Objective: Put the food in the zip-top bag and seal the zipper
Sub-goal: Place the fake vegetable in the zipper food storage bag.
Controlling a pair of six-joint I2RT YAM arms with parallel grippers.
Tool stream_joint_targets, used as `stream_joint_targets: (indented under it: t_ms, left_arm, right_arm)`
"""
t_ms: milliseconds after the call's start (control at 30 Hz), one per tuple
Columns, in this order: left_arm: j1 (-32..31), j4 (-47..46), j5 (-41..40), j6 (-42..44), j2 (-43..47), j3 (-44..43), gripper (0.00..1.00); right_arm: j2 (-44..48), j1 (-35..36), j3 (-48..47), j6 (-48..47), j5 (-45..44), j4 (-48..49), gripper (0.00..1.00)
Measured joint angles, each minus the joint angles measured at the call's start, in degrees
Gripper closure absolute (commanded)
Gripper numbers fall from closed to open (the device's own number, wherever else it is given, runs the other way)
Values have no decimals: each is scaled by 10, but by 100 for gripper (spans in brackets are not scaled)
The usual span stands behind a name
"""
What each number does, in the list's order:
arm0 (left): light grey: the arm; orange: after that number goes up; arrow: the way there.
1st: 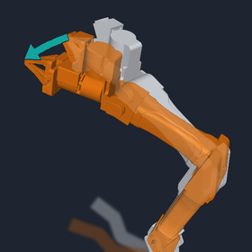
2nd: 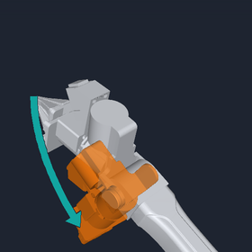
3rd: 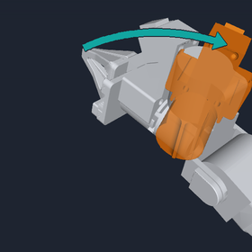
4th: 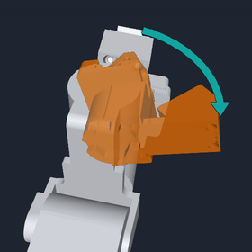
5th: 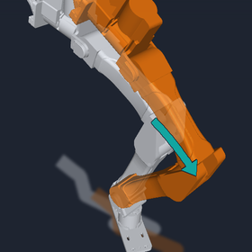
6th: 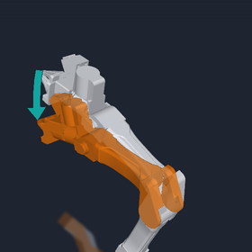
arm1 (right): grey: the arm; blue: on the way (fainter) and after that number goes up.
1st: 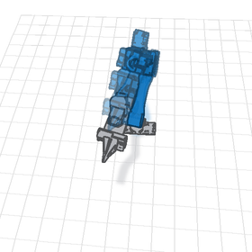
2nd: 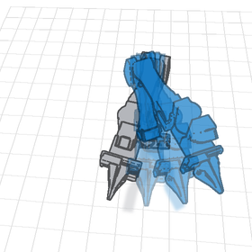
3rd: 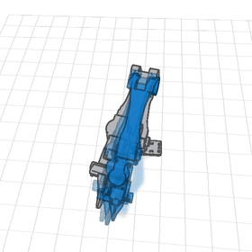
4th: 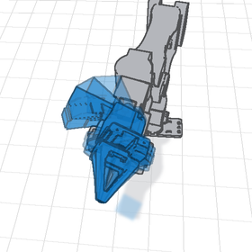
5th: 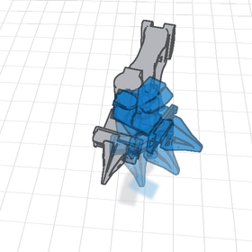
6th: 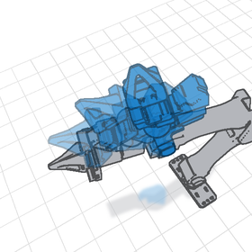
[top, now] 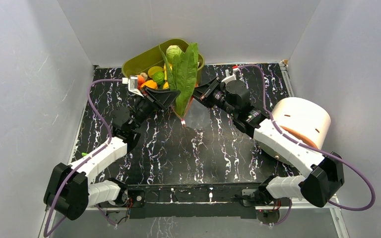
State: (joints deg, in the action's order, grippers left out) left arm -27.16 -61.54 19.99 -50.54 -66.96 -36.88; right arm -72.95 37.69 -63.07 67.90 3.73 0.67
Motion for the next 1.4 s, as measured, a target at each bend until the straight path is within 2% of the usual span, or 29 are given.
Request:
stream_joint_targets:
  t_ms: [233,533,867,933,1033,1167,1300,1400]
  left_arm:
    - [-2,-28,-5,-4,-3,19,86]
    - [-9,-106,-28,-51,-9,31,86]
    - [-17,-176,-69,-79,-26,41,84]
    - [-19,-174,-69,-79,-31,41,79]
    - [-23,-170,-69,-70,-28,47,61]
    - [-24,-125,-69,-40,5,60,44]
    - [-25,-86,-67,-11,33,60,41]
    - [-25,-23,-59,21,43,59,41]
  right_arm:
    - [1,0,3,8,-8,12,100]
    - [2,0,5,38,-10,44,100]
    - [14,0,44,79,-6,83,100]
    - [15,0,50,88,-6,86,100]
    - [16,0,52,96,-6,89,100]
    - [23,0,55,104,-8,99,100]
    - [24,0,55,107,-8,105,100]
    - [24,0,55,107,-8,105,100]
